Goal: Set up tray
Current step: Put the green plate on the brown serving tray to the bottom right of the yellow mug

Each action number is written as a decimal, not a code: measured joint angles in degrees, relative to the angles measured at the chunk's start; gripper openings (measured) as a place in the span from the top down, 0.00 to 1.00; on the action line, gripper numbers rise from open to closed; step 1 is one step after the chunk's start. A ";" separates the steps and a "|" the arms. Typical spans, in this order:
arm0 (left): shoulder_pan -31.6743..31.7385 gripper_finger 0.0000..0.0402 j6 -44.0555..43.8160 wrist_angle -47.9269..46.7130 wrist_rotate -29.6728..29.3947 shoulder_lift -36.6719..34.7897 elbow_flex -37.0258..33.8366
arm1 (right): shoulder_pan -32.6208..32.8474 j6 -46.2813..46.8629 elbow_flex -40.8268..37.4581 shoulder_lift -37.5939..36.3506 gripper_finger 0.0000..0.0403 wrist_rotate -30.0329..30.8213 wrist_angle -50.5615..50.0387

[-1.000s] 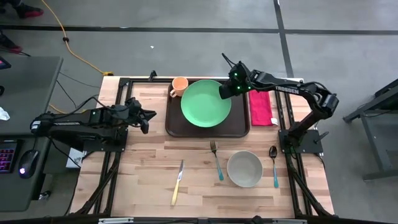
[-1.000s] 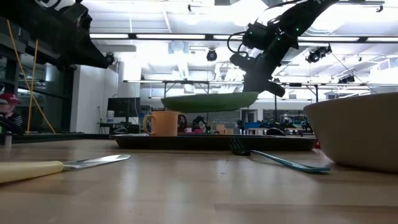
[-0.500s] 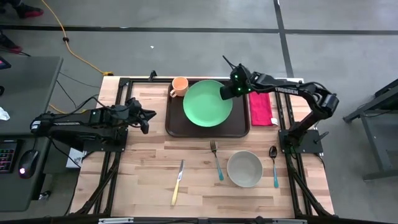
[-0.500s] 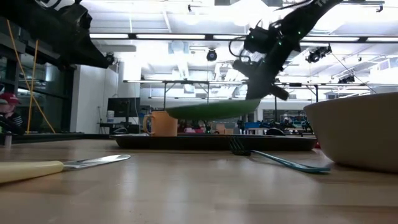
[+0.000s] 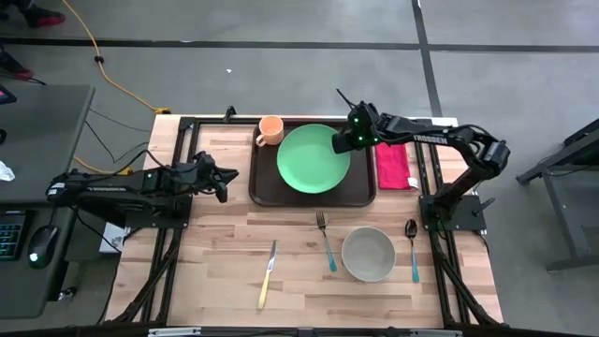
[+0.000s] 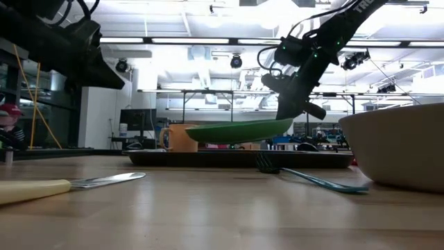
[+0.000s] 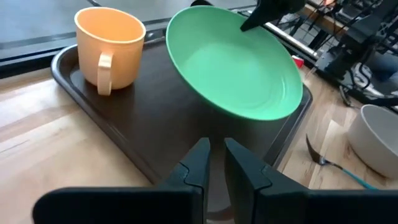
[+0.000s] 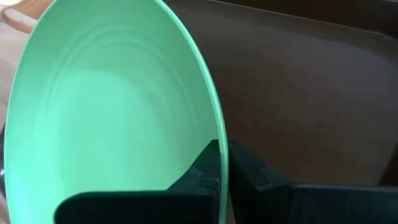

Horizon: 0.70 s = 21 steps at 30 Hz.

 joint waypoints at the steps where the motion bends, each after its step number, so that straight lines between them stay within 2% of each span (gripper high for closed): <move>1: 0.00 0.81 0.00 0.06 -0.02 -0.02 -0.02 | 0.00 -0.02 0.00 0.00 1.00 0.28 0.02; 21: 0.00 0.81 1.42 0.11 -0.67 -0.07 -0.02 | 1.09 0.06 0.00 0.10 1.00 3.84 0.91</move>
